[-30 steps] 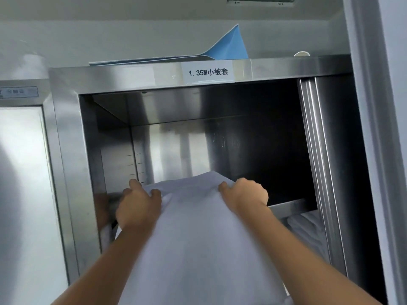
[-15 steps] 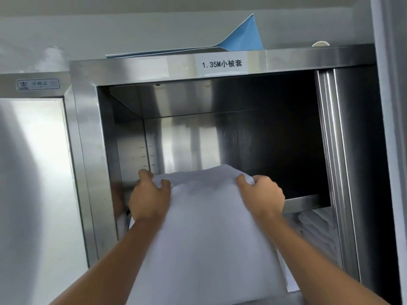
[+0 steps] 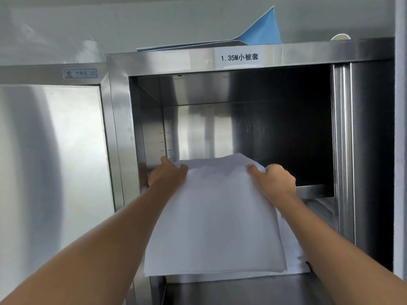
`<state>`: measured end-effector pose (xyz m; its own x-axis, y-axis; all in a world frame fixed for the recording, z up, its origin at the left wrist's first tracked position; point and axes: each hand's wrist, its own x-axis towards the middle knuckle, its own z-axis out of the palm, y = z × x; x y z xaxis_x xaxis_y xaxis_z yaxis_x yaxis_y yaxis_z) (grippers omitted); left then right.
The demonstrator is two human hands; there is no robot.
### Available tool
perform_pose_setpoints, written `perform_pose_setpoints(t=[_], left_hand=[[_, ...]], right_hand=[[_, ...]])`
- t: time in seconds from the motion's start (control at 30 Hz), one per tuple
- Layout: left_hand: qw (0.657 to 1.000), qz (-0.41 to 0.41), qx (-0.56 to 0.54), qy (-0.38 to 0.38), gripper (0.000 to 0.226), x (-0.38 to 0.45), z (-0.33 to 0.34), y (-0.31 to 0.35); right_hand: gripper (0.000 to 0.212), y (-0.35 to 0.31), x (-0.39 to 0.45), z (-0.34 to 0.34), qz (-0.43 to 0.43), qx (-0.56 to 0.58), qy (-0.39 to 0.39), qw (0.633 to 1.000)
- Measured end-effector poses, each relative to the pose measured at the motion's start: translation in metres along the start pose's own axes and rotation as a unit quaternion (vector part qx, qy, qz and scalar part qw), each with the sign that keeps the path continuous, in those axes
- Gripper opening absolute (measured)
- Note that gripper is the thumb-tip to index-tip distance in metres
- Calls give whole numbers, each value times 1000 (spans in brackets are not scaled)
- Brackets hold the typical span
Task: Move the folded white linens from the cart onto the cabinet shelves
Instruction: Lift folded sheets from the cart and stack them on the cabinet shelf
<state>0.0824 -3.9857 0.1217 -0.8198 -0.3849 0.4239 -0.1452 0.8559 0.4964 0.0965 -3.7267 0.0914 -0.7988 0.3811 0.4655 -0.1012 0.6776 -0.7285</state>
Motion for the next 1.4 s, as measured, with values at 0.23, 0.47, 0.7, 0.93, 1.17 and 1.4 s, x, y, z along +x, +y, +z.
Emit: perform_pose_setpoints(t=[0.23, 0.47, 0.7, 0.93, 1.17, 1.4], left_hand=[[999, -17, 47, 5, 77, 3, 0, 1], [995, -68, -66, 2, 65, 16, 1, 3], [950, -55, -278, 133, 52, -10, -4, 6], [908, -62, -390, 140, 41, -30, -24, 6], [879, -88, -465, 58, 31, -42, -48, 5], [870, -172, -442, -135, 50, -50, -62, -1]], right_hand=[[64, -11, 10, -7, 105, 190, -171, 961], [59, -22, 19, -1, 110, 293, -166, 935], [29, -11, -2, 0, 10, 375, -64, 925], [20, -12, -18, -16, -46, 392, -26, 919], [17, -22, -31, -34, -106, 378, 27, 919], [15, -22, -39, -51, -140, 360, 10, 922]])
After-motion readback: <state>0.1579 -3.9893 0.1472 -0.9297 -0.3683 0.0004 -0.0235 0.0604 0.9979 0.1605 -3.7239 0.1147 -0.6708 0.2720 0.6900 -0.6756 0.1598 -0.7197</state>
